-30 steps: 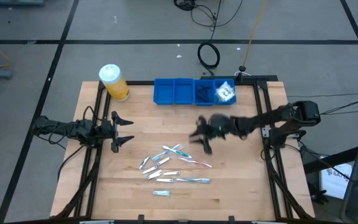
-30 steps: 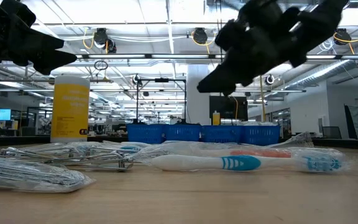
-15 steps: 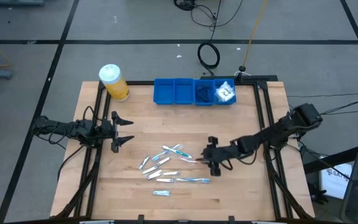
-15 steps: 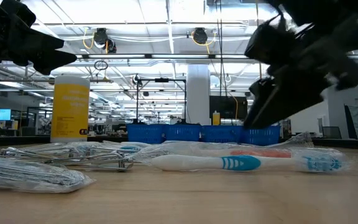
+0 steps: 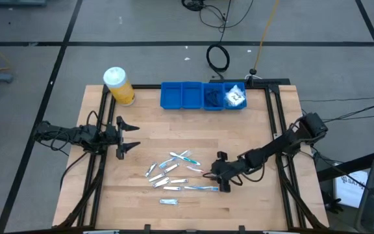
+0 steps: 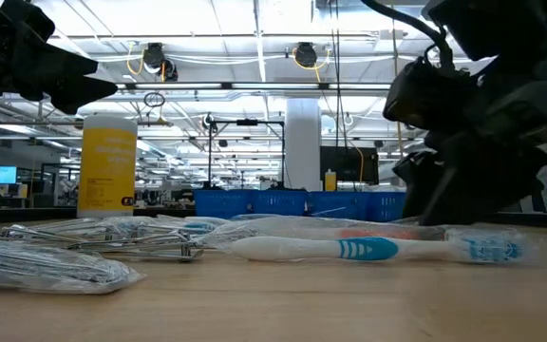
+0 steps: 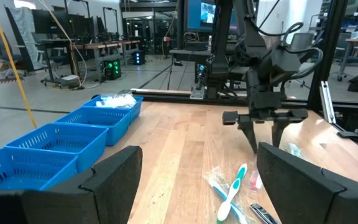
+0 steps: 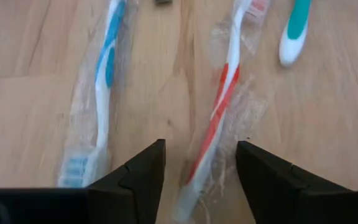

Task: Pick & Place Travel size toiletries
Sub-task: Put the orange toothbrush into the middle left blue basket

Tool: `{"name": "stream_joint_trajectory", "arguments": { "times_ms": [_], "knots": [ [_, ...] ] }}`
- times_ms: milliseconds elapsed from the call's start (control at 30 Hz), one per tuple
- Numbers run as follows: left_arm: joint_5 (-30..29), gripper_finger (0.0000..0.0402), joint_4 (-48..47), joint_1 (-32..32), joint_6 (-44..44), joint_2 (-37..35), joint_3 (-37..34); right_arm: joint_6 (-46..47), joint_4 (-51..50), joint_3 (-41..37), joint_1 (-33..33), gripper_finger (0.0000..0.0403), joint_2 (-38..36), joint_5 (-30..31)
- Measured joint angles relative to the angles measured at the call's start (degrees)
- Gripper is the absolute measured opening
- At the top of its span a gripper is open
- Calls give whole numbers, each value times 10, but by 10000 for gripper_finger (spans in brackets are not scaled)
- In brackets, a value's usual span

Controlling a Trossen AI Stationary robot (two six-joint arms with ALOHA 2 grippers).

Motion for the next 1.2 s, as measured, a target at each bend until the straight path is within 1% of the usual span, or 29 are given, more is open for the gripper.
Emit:
{"name": "stream_joint_trajectory", "arguments": {
  "times_ms": [100, 167, 233, 367, 400, 467, 567, 700, 867, 967, 1033, 1100, 1200],
  "knots": [
    [0, 310, 0, 0, 0, 0, 0, -2, 9, 0, -1, 162, 8, 1],
    [0, 310, 0, 0, 0, 0, 0, -2, 4, 0, -1, 139, 8, 4],
    [0, 310, 0, 0, 0, 0, 0, -2, -7, 0, -4, 107, 7, 13],
    [0, 310, 0, 0, 0, 0, 0, -11, -33, 0, -5, 32, 7, 40],
    [0, 310, 0, 0, 0, 0, 0, -19, -35, 0, -5, 20, 7, 43],
    [0, 310, 0, 0, 0, 0, 0, -35, -39, 0, -5, 16, 6, 43],
    [0, 310, 0, 0, 0, 0, 0, -50, -52, -2, -4, 24, -15, 49],
    [0, 310, 0, 0, 0, 0, 0, -91, -96, -5, -3, 15, -80, 65],
    [0, 310, 0, 0, 0, 0, 0, -137, -165, -3, -5, 15, -187, 153],
    [0, 310, 0, 0, 0, 0, 0, -173, -180, -5, -11, 16, -244, 214],
    [0, 310, 0, 0, 0, 0, 0, -197, -163, -20, -21, 16, -275, 257],
    [0, 310, 0, 0, 0, 0, 0, -226, -129, -49, -38, 16, -304, 283],
    [0, 310, 0, 0, 0, 0, 0, -275, -7, -111, -83, 16, -344, 293]
  ]
}}
